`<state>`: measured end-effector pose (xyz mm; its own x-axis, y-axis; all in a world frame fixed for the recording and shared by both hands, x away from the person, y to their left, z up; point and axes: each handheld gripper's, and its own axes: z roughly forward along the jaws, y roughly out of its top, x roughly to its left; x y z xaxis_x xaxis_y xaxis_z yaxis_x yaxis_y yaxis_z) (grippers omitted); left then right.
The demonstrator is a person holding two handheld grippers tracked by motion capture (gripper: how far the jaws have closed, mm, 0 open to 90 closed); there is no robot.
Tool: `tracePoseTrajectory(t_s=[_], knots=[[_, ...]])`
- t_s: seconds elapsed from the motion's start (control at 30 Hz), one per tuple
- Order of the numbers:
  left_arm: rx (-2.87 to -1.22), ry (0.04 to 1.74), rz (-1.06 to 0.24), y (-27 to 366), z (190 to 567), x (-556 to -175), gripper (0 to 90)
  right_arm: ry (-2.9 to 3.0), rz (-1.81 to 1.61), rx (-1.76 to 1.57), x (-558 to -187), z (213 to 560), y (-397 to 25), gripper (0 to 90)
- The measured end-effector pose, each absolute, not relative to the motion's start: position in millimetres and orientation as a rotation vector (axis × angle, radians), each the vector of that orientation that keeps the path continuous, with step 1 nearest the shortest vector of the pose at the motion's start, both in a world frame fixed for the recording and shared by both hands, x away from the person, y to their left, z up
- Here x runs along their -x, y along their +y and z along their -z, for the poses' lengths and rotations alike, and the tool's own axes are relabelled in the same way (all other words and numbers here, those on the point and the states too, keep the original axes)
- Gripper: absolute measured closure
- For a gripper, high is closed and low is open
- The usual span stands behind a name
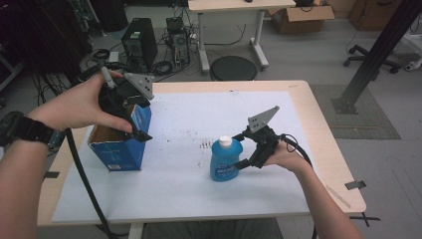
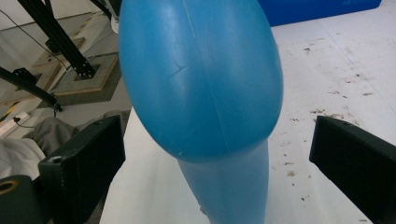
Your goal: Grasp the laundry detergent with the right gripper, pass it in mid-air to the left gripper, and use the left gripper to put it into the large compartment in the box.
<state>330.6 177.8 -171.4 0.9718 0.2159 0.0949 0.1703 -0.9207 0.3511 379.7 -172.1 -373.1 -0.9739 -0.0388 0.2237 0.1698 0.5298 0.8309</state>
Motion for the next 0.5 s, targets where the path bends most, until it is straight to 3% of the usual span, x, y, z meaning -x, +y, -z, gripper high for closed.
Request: tracePoseTrajectory(t_s=[0.5], knots=[[-2.769,0.28,-0.183,179.5,173.8,-330.6,3.8,-2.532,1.455,0.084,-375.6,388.1,-156.7,6.1]])
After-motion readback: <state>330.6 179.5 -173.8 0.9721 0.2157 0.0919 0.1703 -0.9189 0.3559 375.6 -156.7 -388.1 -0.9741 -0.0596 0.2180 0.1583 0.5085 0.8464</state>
